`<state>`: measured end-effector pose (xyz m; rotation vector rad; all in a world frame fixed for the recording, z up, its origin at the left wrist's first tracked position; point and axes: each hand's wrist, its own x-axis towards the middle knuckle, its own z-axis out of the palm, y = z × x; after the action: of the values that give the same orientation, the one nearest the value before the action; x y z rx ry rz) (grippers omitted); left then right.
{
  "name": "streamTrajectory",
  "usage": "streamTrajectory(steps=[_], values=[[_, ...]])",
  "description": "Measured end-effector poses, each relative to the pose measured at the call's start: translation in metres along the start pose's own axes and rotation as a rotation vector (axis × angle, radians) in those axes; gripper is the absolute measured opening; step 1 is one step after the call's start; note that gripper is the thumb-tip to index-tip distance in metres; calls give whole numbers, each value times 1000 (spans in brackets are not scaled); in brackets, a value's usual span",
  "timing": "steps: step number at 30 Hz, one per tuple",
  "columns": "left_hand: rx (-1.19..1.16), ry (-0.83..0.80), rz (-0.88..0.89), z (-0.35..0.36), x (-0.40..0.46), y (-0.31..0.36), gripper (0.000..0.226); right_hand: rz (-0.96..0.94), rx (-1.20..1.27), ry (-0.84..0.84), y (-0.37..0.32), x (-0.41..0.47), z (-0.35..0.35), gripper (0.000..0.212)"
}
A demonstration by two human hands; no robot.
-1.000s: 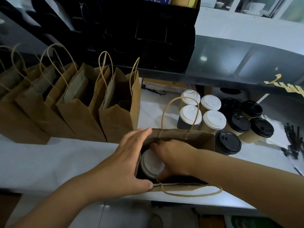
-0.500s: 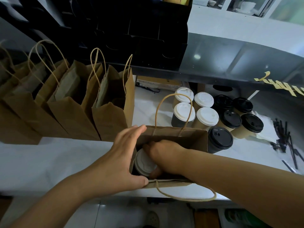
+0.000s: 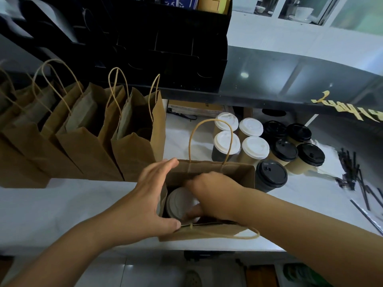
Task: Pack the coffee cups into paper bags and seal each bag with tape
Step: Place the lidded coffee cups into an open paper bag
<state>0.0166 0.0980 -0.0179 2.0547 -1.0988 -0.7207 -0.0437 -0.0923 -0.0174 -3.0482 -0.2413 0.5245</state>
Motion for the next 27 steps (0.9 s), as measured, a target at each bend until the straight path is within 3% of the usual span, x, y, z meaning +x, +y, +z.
streamTrajectory(steps=[6, 9, 11, 14, 19, 23, 27], values=[[16, -1, 6, 1, 10, 2, 104, 102, 256, 575, 24, -46, -32, 33], [16, -7, 13, 2, 16, 6, 103, 318, 408, 864, 54, -62, -31, 32], [24, -5, 17, 3, 19, 8, 102, 518, 472, 925, 80, -66, -22, 21], [32, -4, 24, 6, 25, 12, 103, 758, 465, 786, 123, -70, 4, 14], [26, -5, 35, 8, 33, 17, 103, 895, 386, 415, 154, -77, 45, 53], [23, 3, 30, 11, 43, 20, 100, 952, 437, 295, 159, -76, 58, 81], [24, 11, 28, 12, 51, 21, 101, 943, 493, 247, 161, -76, 60, 85]])
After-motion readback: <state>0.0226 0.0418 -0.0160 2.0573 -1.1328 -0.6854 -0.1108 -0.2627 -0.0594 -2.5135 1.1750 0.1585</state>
